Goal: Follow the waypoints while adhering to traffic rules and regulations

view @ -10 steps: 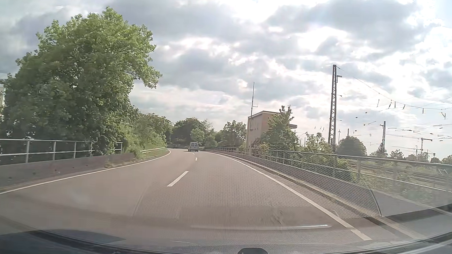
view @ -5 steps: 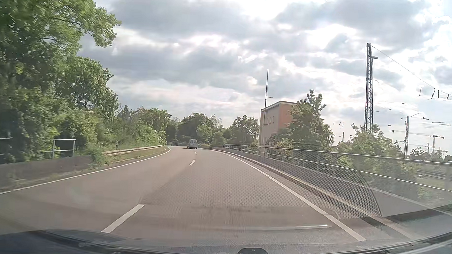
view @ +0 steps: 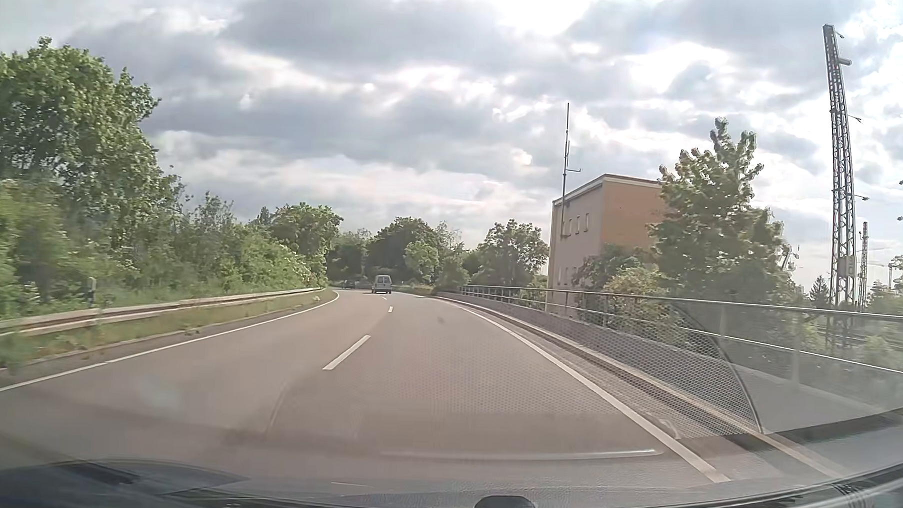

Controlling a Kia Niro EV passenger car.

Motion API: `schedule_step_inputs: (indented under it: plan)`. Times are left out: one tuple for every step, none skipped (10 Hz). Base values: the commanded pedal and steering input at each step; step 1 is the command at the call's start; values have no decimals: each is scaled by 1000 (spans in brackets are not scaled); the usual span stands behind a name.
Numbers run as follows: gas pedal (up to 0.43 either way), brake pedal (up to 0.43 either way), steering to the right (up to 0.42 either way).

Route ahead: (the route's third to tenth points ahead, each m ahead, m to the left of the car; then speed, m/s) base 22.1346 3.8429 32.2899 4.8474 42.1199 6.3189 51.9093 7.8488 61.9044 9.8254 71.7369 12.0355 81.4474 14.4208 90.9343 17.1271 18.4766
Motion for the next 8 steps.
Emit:
schedule_step_inputs:
  plan:
    - [98, 0, -16]
    - [98, 0, -17]
    - [98, 0, -18]
    - [98, 0, -18]
    - [98, 0, -19]
    - [87, 0, -19]
    - [87, 0, -19]
    - [87, 0, -19]
